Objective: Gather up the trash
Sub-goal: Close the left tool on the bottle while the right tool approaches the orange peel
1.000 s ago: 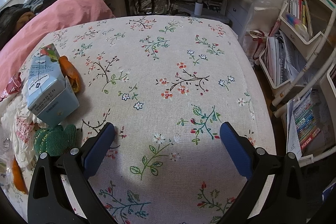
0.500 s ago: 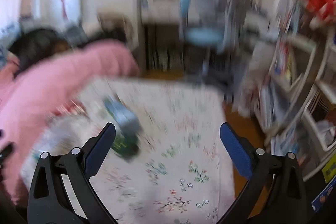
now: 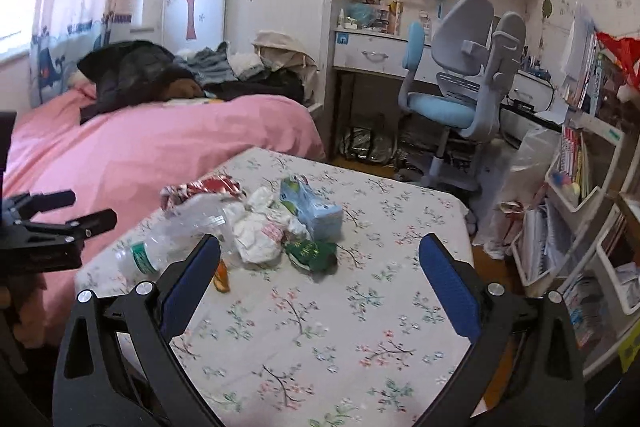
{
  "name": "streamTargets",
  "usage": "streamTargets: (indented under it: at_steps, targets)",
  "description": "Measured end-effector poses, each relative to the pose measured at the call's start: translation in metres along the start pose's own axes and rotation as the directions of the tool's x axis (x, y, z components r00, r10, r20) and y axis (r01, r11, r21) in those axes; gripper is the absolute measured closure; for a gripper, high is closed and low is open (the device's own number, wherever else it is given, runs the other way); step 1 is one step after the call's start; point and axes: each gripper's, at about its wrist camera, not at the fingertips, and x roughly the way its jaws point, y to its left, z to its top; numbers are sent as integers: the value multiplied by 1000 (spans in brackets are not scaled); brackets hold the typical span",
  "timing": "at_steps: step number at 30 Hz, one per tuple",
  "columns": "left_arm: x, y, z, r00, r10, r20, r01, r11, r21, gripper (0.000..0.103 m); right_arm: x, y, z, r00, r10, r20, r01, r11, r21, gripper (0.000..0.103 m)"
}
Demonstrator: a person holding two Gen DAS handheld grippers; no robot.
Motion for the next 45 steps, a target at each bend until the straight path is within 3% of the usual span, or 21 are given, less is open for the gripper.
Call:
streamTargets:
  at_steps: [10,17,45]
  targets:
    - [2,41,4,994,109,-8,-109,978,-180,8,7,-12,1,998,51,-45,-47,994,103,7]
    - [4,48,4,992,126,-24,-128,966,-224,8,10,-7,1,996,73,-58,-67,994,90,7]
    - [7,17,1,998,52,-28,-53,997,-62,8,23,10,-8,987,109,-113,-105,993,45,7]
